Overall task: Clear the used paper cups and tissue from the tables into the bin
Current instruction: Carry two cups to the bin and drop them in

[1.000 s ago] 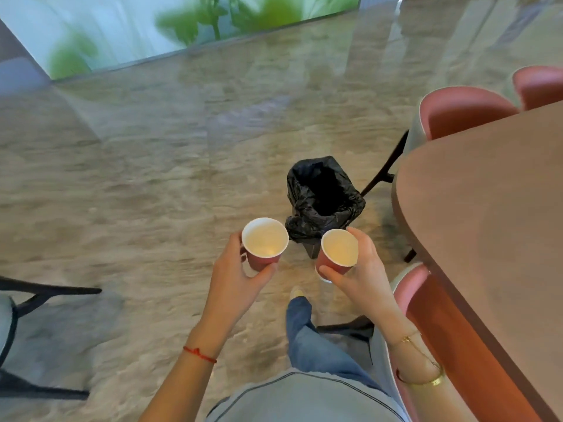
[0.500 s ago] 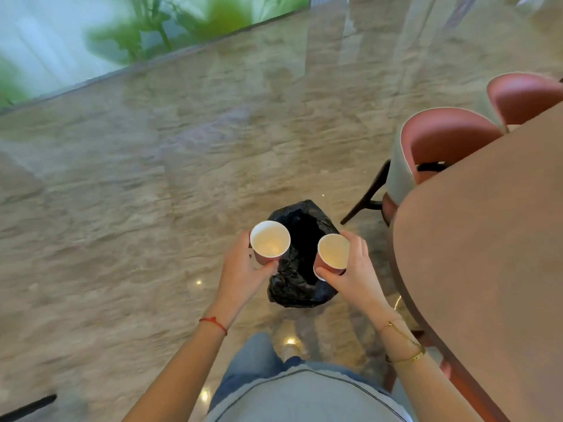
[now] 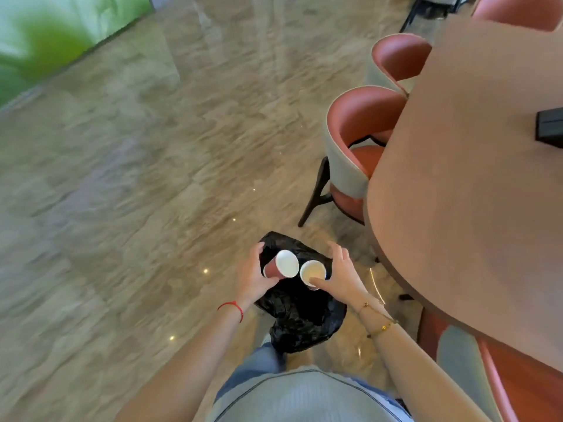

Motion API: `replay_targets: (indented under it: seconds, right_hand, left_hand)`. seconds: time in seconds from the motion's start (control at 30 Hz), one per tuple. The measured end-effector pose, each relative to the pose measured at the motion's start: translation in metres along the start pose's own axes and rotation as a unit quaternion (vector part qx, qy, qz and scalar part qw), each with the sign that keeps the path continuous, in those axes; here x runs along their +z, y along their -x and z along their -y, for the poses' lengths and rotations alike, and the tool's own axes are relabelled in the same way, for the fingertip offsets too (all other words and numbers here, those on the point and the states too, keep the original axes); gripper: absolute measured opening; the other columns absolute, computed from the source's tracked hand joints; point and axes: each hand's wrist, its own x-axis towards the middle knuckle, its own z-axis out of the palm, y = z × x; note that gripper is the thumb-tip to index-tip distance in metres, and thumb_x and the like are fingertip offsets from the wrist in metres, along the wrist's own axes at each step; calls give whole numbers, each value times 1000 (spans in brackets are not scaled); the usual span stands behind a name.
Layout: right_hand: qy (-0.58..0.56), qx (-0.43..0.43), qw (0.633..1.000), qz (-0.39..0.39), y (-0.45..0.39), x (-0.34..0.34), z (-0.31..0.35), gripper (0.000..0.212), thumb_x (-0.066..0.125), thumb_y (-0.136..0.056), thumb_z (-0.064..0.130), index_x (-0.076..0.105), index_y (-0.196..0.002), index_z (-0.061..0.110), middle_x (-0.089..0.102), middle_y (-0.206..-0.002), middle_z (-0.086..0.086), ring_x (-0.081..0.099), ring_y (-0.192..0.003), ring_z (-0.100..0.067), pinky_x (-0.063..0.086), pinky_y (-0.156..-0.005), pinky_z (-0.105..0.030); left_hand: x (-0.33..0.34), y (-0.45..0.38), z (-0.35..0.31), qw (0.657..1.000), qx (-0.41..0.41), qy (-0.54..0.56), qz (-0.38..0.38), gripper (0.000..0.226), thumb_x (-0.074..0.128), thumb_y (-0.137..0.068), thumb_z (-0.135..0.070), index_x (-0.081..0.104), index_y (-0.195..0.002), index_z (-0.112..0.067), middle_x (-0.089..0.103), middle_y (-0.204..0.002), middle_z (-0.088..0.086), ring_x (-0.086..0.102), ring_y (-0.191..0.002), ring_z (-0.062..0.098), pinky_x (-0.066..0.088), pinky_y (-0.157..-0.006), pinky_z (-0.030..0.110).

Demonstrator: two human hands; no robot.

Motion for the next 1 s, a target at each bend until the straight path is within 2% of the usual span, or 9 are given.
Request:
replay_targets:
  seconds: [0.2, 0.27, 0.33, 0.43, 0.5, 0.6, 0.7, 0.77, 1.0]
  right_hand:
    - [33, 6, 996, -86, 4, -2, 22, 67, 64, -86, 43, 32, -142, 26, 38, -144, 3, 34, -134, -18, 32, -107, -32]
    - [41, 5, 992, -116, 11, -5, 30, 58, 60, -89, 43, 37, -140, 28, 42, -141, 5, 33, -134, -16, 32, -107, -31]
    - [44, 10, 988, -145, 19, -8, 35, 53, 58, -91, 42, 39, -138, 29, 43, -140, 7, 34, -132, -14, 30, -107, -30]
    - [58, 25, 983, -170, 31, -9, 37, 50, 57, -92, 42, 41, -137, 28, 46, -138, 6, 34, -132, -15, 31, -108, -32]
    - [58, 44, 981, -180, 40, -9, 38, 49, 56, -92, 42, 42, -137, 27, 47, -138, 6, 34, -132, -15, 32, -108, -33]
    - [42, 72, 976, -200, 56, -7, 39, 47, 56, -92, 42, 44, -135, 28, 48, -137, 7, 33, -134, -15, 34, -110, -36]
    - [25, 89, 968, -232, 76, -8, 42, 45, 57, -92, 39, 46, -133, 28, 50, -135, 8, 35, -133, -16, 36, -109, -42]
    - [22, 108, 961, -253, 91, -8, 42, 45, 58, -92, 39, 48, -133, 26, 52, -134, 6, 36, -131, -15, 36, -108, -41]
    - [-8, 176, 926, -334, 153, -6, 32, 44, 59, -91, 38, 51, -132, 24, 53, -130, 7, 38, -128, -13, 37, -105, -31]
  left_hand:
    - [-28, -26, 21, 996, 58, -57, 44, 55, 64, -90, -19, 41, -139, -15, 49, -140, 2, 49, -125, 23, 40, -97, 28]
    - [-39, -32, 20, 992, 91, -84, 40, 46, 61, -91, -21, 47, -135, -17, 56, -132, 1, 59, -110, 24, 45, -85, 27]
    - [-51, -36, 18, 983, 126, -131, 32, 42, 60, -92, -27, 50, -133, -22, 62, -122, -1, 64, -86, 22, 41, -66, 18]
    - [-71, -36, 9, 974, 155, -163, 26, 39, 58, -92, -33, 51, -130, -28, 63, -115, -6, 50, -60, 2, 32, -52, 7]
    - [-81, -34, 1, 967, 179, -178, 23, 38, 58, -92, -34, 52, -129, -28, 63, -113, -6, 37, -51, -1, 32, -45, 6]
    - [-93, -35, -14, 954, 215, -205, 38, 38, 58, -93, -35, 52, -130, -26, 58, -127, -9, 43, -62, 4, 33, -50, 10]
    - [-98, -36, -32, 939, 250, -226, 63, 38, 56, -94, -35, 53, -130, -25, 56, -130, -9, 59, -93, 11, 43, -67, 16]
    - [-96, -34, -45, 930, 275, -230, 79, 37, 56, -94, -34, 53, -130, -25, 55, -132, -9, 56, -111, 11, 43, -79, 18]
    - [-70, -12, -89, 890, 372, -219, 145, 37, 56, -94, -33, 53, -131, -27, 53, -134, -14, 53, -118, 7, 41, -84, 15]
